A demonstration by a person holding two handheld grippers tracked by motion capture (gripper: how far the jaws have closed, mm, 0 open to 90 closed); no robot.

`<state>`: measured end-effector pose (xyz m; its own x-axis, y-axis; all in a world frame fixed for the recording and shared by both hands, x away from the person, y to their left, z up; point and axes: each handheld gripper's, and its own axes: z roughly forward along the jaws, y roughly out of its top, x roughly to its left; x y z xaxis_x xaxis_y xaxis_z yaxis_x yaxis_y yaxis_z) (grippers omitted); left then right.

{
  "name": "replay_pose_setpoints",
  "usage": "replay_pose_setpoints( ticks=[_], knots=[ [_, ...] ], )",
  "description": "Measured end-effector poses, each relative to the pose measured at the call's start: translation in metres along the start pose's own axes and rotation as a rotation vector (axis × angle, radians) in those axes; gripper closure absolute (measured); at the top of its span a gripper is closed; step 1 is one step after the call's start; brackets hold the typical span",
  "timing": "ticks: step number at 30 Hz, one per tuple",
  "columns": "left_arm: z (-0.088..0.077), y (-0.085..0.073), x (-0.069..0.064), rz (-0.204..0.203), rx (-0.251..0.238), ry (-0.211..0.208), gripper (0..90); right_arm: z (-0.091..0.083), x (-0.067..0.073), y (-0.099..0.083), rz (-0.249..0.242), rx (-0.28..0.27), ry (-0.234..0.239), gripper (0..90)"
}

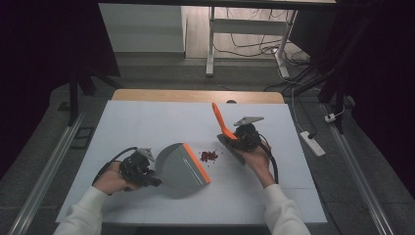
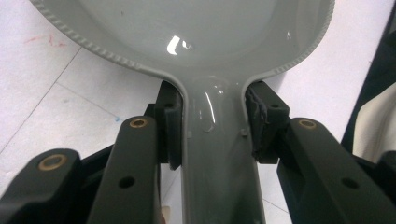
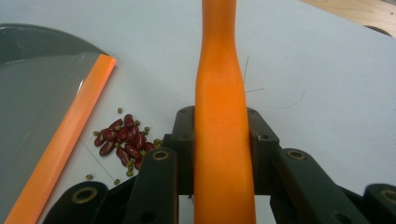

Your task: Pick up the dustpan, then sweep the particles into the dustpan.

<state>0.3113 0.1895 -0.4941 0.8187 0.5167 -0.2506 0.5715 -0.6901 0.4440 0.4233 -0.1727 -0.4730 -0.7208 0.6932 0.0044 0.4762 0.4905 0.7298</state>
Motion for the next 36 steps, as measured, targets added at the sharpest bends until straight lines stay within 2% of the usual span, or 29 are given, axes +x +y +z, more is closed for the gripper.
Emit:
replay_pose_setpoints(
  ticks=[12,15,23,29,36],
  knots=[
    [0.002,0.001,0.000,-0.007,0.007,-0.003,61.6,0.011,0.006,0.004,-0.028,0.027,-0.011,69.9],
    [0.002,0.001,0.001,-0.013,0.007,-0.008,61.6,0.015,0.006,0.005,-0.015,0.034,-0.012,69.9],
    [0.003,0.001,0.001,-0.014,0.007,-0.008,61.6,0.022,0.010,0.008,-0.018,0.057,-0.027,70.0],
    [0.004,0.002,-0.001,-0.012,0.010,-0.011,61.6,0.027,0.015,0.009,-0.019,0.066,-0.013,70.0],
    [0.004,0.002,0.000,-0.014,0.009,-0.014,61.6,0.032,0.026,0.013,-0.066,0.084,-0.011,70.0]
  ],
)
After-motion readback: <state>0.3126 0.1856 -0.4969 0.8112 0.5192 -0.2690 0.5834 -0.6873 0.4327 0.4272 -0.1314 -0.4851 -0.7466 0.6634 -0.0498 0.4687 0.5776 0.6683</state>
